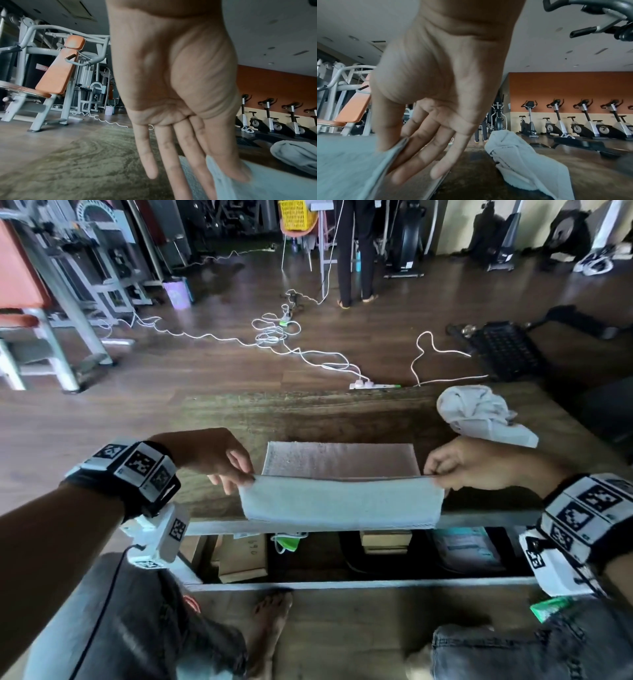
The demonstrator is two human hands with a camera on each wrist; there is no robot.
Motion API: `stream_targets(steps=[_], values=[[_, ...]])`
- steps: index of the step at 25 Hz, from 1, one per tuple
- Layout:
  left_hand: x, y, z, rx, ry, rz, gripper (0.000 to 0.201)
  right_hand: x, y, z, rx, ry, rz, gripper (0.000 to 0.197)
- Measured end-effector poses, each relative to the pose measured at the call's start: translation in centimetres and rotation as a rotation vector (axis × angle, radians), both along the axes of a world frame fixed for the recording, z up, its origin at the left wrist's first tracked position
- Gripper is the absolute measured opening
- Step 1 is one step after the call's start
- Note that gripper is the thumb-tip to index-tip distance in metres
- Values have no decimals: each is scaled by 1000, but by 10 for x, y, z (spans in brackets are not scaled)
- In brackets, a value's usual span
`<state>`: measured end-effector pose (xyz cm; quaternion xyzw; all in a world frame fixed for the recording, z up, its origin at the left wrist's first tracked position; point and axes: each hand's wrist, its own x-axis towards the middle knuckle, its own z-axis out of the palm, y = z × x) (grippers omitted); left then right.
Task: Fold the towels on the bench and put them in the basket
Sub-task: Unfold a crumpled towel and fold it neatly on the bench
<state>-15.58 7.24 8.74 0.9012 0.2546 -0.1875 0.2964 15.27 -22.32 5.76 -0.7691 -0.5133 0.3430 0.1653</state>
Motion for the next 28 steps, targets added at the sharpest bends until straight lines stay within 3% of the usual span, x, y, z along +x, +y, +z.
stream_targets(steps=[11,18,24,28], values=[[75,52,-73,287,-396,349,15,38,82,-50,256,-378,-359,9],[91,67,-118,344,-384,367,18,51,100,-83,136,-423,-355,7],[103,79,-94,378,-253,211,14,54,106,-57,-12,-446,-273,5],[106,85,-48,476,-530,318,9,55,112,-13,360,-454,-426,6]])
